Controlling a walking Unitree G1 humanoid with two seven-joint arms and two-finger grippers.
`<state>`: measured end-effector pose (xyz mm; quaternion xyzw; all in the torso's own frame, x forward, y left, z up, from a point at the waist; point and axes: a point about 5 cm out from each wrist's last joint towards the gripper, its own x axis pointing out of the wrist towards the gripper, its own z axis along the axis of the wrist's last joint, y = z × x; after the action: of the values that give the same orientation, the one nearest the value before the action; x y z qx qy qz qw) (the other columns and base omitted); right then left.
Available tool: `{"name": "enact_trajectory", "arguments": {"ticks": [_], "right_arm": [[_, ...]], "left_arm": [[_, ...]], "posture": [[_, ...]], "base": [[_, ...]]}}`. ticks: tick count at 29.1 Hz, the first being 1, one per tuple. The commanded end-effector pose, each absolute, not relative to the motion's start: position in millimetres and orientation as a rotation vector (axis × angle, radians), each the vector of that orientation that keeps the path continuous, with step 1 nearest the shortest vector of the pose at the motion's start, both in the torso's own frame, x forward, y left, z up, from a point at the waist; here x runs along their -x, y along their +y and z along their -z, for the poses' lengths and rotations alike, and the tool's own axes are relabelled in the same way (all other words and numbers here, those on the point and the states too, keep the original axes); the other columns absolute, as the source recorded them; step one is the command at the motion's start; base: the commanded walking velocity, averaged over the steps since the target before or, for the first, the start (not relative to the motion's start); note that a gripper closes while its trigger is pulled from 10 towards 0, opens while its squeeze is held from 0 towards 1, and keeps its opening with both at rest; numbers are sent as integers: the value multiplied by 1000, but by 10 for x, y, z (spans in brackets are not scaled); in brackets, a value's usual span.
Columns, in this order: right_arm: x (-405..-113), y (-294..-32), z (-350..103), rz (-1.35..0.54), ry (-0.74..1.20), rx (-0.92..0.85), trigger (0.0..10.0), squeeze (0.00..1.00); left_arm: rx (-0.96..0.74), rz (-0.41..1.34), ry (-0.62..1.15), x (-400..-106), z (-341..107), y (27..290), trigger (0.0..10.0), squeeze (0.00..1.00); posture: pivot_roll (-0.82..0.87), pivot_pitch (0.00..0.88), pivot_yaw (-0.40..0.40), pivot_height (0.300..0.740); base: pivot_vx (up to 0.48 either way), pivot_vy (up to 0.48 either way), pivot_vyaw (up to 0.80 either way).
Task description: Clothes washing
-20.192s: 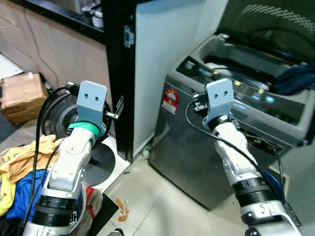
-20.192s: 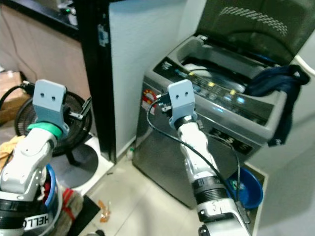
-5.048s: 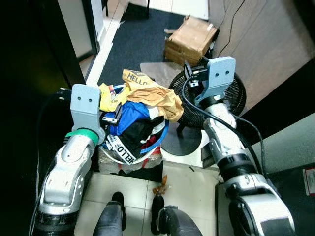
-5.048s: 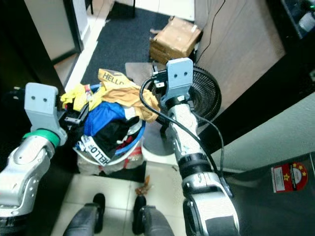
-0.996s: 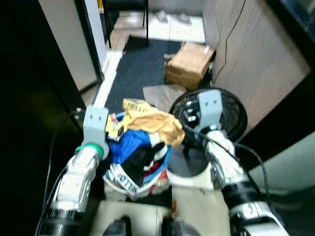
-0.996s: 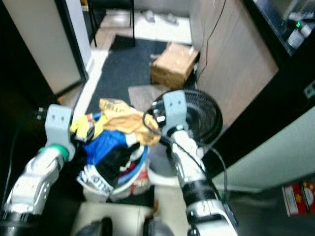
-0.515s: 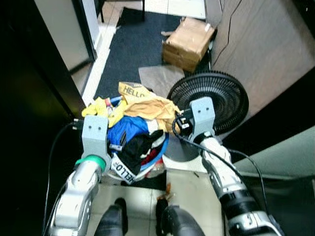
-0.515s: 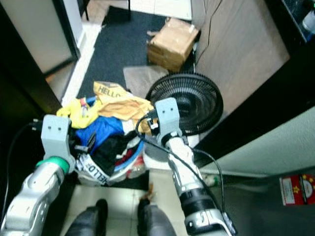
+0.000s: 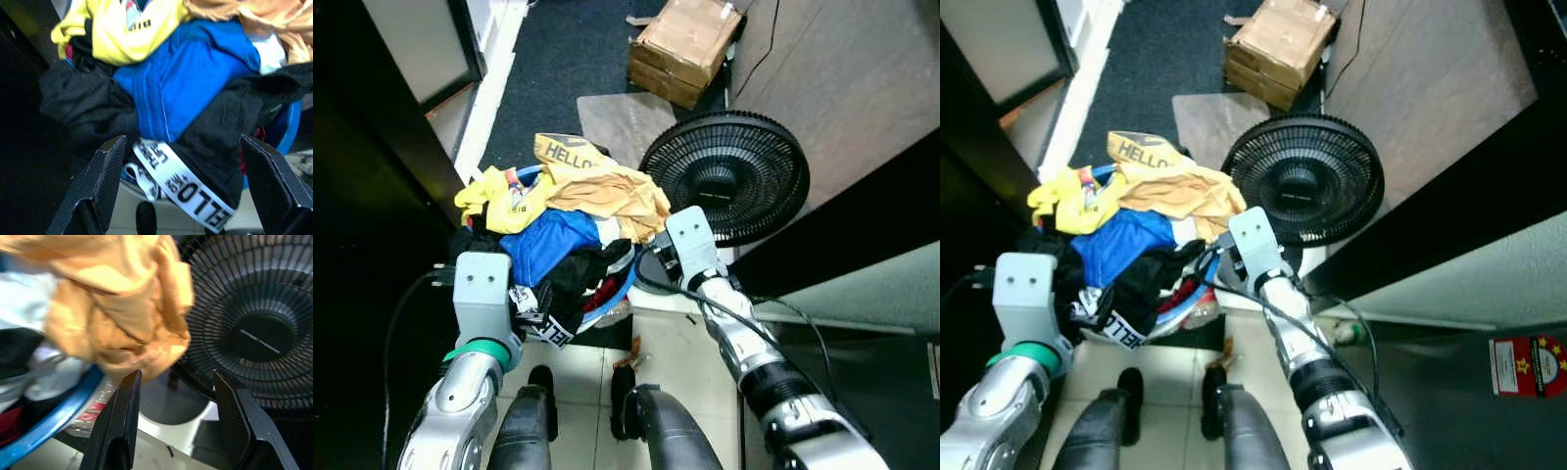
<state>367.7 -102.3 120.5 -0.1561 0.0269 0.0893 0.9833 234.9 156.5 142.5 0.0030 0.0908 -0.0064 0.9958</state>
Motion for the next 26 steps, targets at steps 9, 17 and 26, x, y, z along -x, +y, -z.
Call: {"name": "enact_trajectory", "arguments": {"ticks": [9, 17, 26], "right_arm": [[-3679, -689, -1279, -304, -9, 217, 10000, 0], [-3722, -362, -1463, -426, -63, 167, 10000, 0], [-3718, -266, -1490, -455, -67, 168, 10000, 0]], "left_arm": [[-16, -41, 236, -2182, -1412, 1642, 10000, 0], [-17, -68, 253, -2089, -1446, 1655, 10000, 0], [-17, -72, 257, -2072, -1454, 1648, 10000, 0]], "posture": [[115, 498, -125, 740], [138, 519, -139, 740], [147, 526, -141, 740]], "base": [[0, 0, 0], [0, 0, 0], [0, 0, 0]]}}
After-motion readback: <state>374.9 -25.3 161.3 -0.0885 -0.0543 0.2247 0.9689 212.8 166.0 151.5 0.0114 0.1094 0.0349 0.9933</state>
